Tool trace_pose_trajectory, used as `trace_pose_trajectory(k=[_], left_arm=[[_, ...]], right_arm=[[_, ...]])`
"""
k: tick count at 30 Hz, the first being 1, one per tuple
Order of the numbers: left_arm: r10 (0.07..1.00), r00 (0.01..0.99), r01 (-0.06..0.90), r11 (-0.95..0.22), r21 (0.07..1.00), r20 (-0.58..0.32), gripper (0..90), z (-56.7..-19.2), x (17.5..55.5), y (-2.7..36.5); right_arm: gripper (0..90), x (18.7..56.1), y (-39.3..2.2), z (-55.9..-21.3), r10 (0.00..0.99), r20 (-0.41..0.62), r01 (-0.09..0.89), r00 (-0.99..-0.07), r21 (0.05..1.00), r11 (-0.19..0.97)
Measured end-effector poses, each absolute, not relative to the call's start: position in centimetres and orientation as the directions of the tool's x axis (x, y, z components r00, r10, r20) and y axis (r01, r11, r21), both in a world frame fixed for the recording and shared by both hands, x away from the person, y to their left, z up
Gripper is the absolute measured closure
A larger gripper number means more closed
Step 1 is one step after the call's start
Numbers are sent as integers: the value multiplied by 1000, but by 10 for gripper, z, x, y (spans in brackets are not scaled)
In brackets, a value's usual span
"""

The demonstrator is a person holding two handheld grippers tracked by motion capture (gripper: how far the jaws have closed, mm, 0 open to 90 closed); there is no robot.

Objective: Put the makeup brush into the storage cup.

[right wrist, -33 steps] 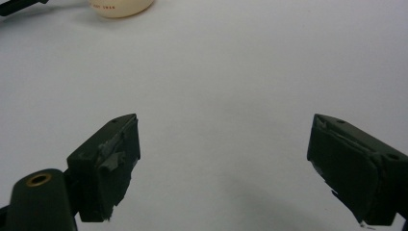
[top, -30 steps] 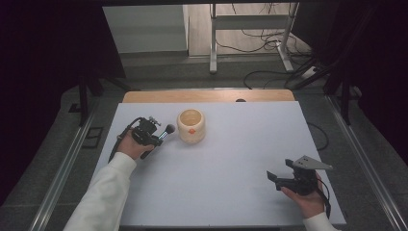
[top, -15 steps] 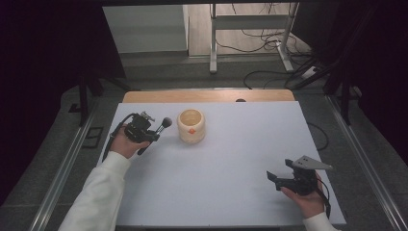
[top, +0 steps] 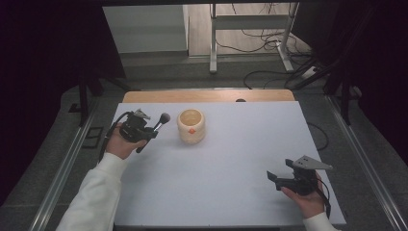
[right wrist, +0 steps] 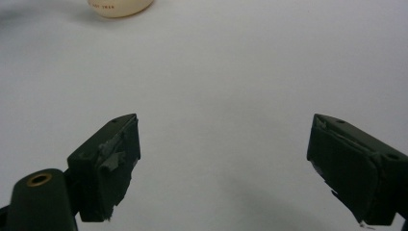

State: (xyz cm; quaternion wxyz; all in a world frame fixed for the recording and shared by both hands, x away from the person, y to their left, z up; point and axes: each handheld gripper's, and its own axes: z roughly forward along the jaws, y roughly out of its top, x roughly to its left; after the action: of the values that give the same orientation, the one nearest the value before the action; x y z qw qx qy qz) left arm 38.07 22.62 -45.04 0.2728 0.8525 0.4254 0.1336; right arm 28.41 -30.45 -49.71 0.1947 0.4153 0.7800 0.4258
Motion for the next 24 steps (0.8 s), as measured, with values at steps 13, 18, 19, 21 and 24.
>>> trace_pose_trajectory(k=[13, 18, 19, 21, 24], left_arm=[[804, 595, 637, -467, 614, -6, 732, -444, 374, 232], [812, 583, 619, -442, 649, -3, 732, -439, 371, 237], [813, 582, 617, -435, 656, -8, 731, -438, 370, 238], [816, 578, 614, -426, 665, -12, 732, -437, 369, 239], [817, 577, 608, -418, 674, -14, 731, -435, 368, 240]], right_arm=[[123, 284, -305, -497, 814, 48, 483, -579, 825, 294], [123, 284, -305, -497, 815, 49, 483, -578, 825, 294], [123, 284, -305, -497, 815, 49, 483, -578, 825, 293], [123, 284, -305, -497, 815, 48, 483, -578, 825, 294], [123, 284, -305, -497, 815, 49, 483, -577, 825, 293]])
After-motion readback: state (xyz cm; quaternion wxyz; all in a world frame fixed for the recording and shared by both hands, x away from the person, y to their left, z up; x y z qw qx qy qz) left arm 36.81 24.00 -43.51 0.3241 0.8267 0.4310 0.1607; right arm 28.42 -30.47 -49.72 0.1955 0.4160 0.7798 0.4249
